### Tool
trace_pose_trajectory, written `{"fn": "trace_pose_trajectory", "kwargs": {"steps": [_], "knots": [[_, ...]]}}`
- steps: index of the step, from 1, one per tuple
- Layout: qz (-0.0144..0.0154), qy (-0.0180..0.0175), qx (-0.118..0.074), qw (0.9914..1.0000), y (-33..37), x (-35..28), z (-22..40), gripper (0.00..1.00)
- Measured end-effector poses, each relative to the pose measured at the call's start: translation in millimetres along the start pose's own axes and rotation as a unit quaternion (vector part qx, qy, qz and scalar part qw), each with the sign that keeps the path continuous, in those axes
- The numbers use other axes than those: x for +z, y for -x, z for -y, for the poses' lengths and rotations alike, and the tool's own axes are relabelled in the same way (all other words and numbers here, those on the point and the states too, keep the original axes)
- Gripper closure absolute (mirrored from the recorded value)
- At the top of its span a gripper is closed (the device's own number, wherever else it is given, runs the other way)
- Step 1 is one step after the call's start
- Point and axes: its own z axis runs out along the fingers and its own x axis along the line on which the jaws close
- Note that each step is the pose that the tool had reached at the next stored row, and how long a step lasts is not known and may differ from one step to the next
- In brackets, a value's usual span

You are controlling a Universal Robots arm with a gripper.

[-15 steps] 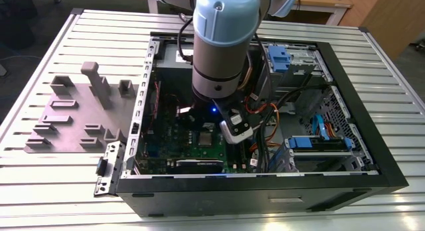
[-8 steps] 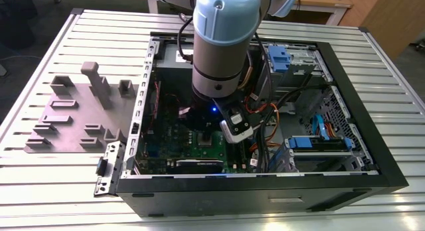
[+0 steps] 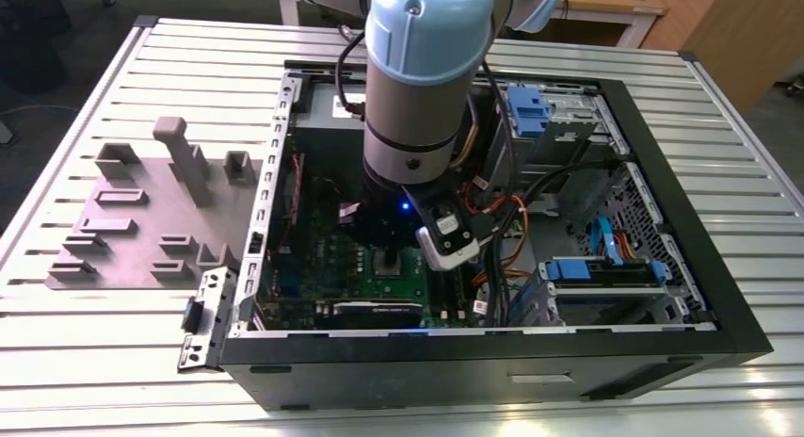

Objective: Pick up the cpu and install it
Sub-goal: 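Close the cpu cover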

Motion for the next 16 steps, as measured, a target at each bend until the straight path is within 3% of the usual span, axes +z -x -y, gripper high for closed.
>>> {"fn": "trace_pose_trajectory", "kwargs": {"steps": [16], "knots": [[0.0, 0.0, 0.0, 1.0, -0.1, -6.1, 0.0, 0.89]]}}
